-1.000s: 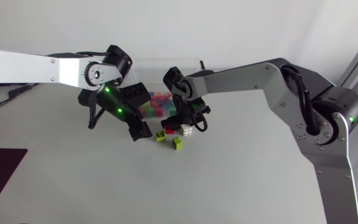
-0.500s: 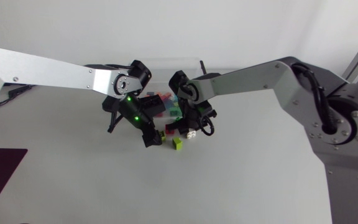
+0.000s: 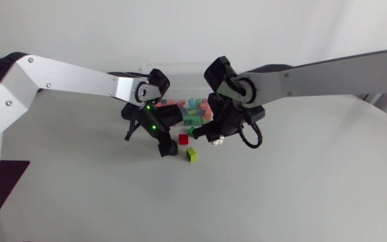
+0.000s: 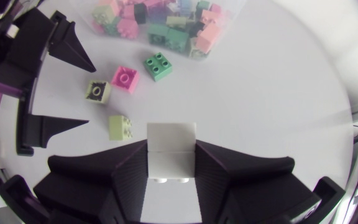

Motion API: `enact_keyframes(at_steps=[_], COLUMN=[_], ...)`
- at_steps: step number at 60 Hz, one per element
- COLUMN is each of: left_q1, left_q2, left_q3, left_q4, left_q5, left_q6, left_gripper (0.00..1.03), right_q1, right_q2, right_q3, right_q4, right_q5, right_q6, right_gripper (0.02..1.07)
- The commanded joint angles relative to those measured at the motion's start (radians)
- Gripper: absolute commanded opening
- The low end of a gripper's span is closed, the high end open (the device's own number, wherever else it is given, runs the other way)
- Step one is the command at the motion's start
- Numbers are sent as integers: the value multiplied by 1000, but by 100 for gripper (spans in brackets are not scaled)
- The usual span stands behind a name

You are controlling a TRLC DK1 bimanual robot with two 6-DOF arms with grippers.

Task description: Place the duplo bricks in the container

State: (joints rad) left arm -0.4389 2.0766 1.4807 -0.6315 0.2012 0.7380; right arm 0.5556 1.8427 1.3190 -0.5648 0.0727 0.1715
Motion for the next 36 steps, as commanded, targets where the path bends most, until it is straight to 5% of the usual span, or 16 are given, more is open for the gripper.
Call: enact_keyframes(at_steps=[1, 24, 33, 36], left_q1=[8, 14, 8, 3], left_q2=[37, 99, 122, 128], left_q3=[30, 76, 90, 90], left_q4=[-16, -27, -34, -36], left_q5=[-5, -23, -23, -22], left_q6=[34, 43, 41, 41], left_gripper=[92, 87, 79, 69], right_q1=[-14, -60, -79, -83], right_q2=[-65, -280, -306, -306], right_q3=[-47, -49, -17, -3], right_q4=[8, -46, -55, -55], right_q5=[-11, -54, -77, -86], right_q6=[-20, -61, -69, -69], right_gripper=[32, 32, 32, 32])
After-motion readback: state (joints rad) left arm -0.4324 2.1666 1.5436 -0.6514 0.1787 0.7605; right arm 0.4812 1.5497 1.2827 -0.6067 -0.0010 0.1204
